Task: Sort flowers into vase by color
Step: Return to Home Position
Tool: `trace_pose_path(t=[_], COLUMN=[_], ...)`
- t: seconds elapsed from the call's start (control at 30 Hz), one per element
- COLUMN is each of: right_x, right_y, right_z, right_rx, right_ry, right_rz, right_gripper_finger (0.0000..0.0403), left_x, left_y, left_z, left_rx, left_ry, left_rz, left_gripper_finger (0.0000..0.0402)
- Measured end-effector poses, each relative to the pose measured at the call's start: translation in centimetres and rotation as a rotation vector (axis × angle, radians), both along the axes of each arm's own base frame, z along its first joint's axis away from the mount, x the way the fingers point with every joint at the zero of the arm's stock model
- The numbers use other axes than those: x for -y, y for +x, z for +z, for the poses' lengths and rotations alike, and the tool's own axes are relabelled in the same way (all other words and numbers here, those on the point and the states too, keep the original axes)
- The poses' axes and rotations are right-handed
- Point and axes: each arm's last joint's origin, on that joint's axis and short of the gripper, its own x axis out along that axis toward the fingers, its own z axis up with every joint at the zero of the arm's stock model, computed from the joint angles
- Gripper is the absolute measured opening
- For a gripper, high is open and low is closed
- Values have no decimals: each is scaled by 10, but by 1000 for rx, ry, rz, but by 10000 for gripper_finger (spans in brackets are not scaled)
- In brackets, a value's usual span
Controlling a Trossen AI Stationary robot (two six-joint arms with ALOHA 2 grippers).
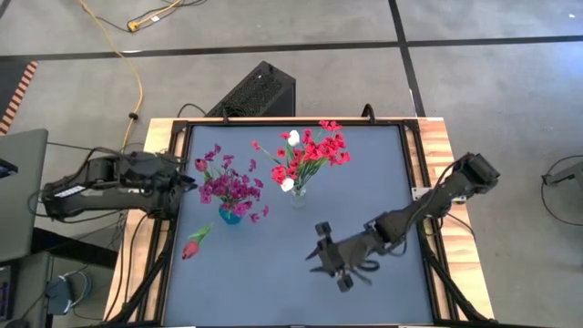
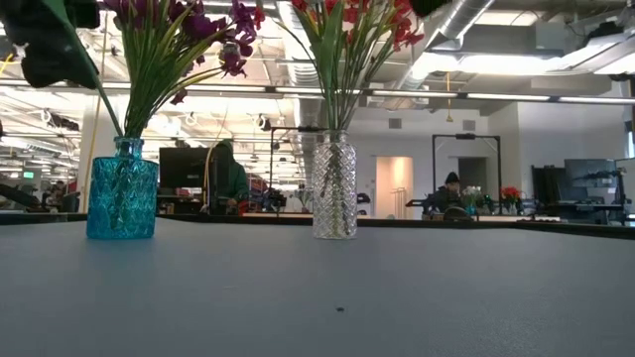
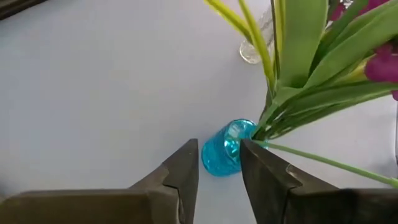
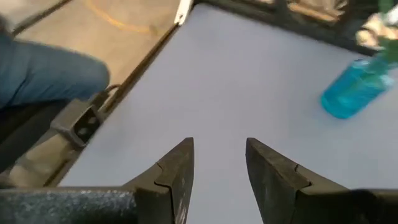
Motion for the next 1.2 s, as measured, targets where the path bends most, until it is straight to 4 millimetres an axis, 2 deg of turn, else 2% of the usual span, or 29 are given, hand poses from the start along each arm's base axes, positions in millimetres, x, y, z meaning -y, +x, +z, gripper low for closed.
trace_pose_path(t=[0.3, 0.63, 0.73, 0.9, 1.2], right_x=[55, 109, 121, 136, 156], right_y=[-29, -68, -78, -92, -111], right_z=[-21, -52, -60, -67, -74], right_rx=[122, 229, 250, 282, 309], right_ry=[59, 121, 148, 175, 181], right_rz=[-110, -255, -304, -362, -371], right_gripper_finger=[170, 170, 170, 170, 170], left_x=[-2, -5, -6, -9, -16], left_y=[8, 9, 14, 23, 25], left_z=[-27, -36, -38, -40, -74], left_rx=[-1, -50, -11, 79, 15], left_ry=[34, 87, 86, 87, 107], left_rz=[-9, 74, 96, 153, 462], left_gripper_finger=[70, 22, 5, 2, 0])
